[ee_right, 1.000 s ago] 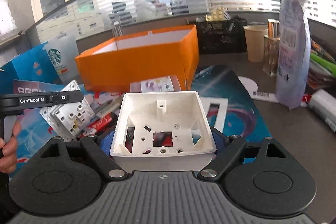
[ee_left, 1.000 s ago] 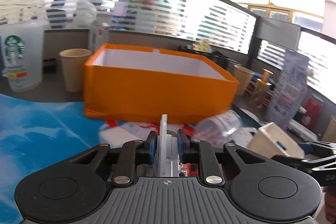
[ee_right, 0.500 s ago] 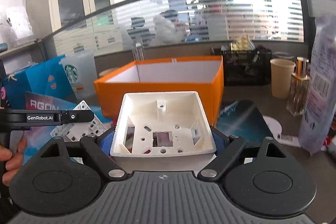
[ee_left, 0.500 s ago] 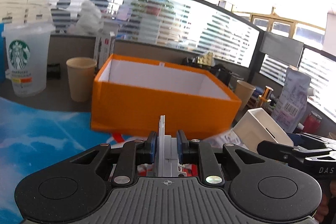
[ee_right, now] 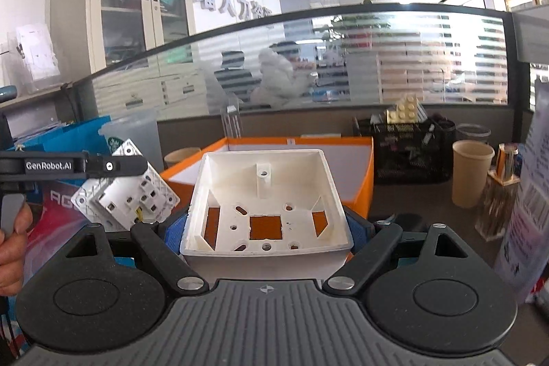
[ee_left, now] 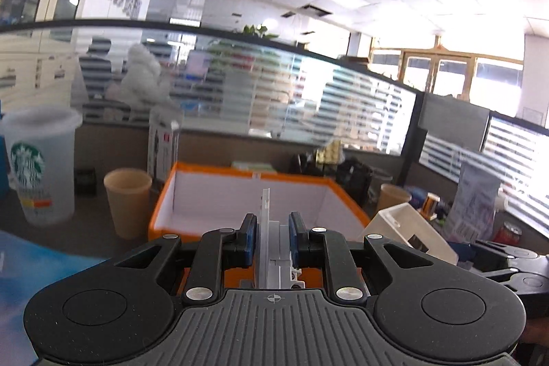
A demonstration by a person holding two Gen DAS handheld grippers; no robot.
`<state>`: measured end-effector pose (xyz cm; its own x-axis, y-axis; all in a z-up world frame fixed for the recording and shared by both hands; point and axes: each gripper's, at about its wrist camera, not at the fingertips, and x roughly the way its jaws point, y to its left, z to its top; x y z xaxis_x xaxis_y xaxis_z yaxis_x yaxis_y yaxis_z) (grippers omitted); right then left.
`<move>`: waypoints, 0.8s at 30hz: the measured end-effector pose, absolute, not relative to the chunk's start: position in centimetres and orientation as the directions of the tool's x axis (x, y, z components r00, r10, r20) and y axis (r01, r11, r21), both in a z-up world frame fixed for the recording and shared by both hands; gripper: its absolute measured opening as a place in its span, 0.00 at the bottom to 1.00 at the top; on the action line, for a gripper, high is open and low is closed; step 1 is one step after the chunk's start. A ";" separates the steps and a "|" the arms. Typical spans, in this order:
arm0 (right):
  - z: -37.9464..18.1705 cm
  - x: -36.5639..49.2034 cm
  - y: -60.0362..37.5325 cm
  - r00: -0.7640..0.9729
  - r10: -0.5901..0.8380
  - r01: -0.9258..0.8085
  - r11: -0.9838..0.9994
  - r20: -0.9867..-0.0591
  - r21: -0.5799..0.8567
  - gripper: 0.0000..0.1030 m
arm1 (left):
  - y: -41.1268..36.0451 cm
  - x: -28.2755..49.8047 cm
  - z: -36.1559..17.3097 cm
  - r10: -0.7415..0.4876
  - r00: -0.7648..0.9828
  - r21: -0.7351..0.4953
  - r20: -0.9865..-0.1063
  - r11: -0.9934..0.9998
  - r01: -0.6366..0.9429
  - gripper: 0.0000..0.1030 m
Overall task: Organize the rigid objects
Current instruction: 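Carry the switch panel in the left tool and back box in the right tool over the orange box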
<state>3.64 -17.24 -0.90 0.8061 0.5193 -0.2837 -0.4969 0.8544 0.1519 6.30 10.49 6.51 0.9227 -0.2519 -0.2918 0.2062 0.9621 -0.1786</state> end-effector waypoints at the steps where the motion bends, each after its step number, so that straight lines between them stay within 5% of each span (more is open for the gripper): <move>1: -0.6 3.9 -17.2 0.807 0.521 -0.499 0.853 -0.280 0.150 0.82 | 10.5 6.5 6.9 -0.252 0.925 -0.176 -0.286 0.962 0.208 0.17; 24: 3.6 8.8 -15.2 0.825 0.538 -0.523 0.843 -0.175 0.126 0.82 | 9.8 11.1 11.3 -0.256 0.942 -0.121 -0.215 0.965 0.235 0.17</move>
<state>8.84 -15.22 3.58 0.8247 0.5376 -0.1754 -0.5228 0.8431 0.1261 11.06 9.85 11.32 0.9423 -0.2563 -0.2151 0.2348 0.9645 -0.1206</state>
